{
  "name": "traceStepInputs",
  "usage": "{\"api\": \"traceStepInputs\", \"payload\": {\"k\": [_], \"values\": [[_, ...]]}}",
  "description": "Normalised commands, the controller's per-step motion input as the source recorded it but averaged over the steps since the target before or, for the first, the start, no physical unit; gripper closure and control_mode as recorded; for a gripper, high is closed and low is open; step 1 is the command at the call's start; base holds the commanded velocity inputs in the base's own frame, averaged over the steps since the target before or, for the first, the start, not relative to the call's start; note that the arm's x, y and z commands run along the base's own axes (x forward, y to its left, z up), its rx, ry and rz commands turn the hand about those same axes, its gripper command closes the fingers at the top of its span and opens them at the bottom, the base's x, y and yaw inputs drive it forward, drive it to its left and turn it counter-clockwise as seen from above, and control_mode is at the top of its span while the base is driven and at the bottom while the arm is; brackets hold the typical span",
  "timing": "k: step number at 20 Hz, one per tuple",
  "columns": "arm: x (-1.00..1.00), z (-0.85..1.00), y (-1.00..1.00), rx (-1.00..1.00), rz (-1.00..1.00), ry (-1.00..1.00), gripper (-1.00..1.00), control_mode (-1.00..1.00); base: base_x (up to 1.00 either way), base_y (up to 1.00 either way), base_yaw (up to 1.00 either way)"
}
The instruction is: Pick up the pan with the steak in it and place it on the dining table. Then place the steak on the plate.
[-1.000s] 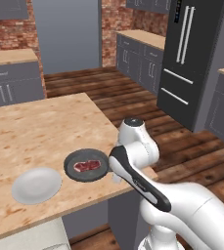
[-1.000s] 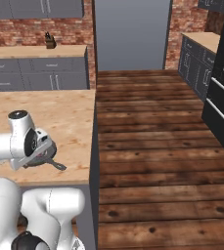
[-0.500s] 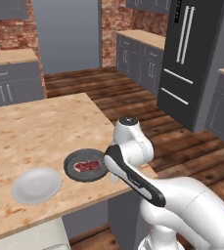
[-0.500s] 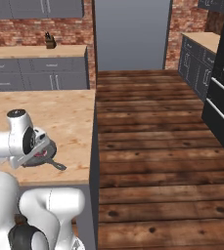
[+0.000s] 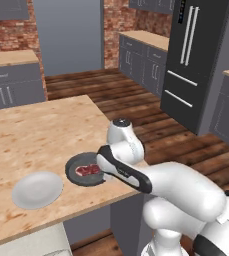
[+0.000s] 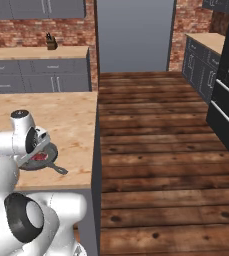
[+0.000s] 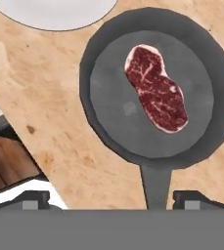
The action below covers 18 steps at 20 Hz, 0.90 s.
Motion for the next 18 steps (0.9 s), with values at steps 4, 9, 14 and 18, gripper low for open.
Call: {"api": "traceStepInputs", "payload": {"k": [4,9,14,18], "values": [[0.59,-0.06,0.34,0.0,0.0,0.0,-1.0,-1.0,0.0,0.0,0.0],[0.5,-0.1,0.32,-0.01,0.0,0.02,-1.0,-1.0,0.0,0.0,0.0],[0.26,-0.1,0.17,-0.03,0.0,0.02,-1.0,-1.0,0.0,0.0,0.0],[0.0,0.0,0.0,-0.01,0.0,0.0,-1.0,-1.0,0.0,0.0,0.0]]}}
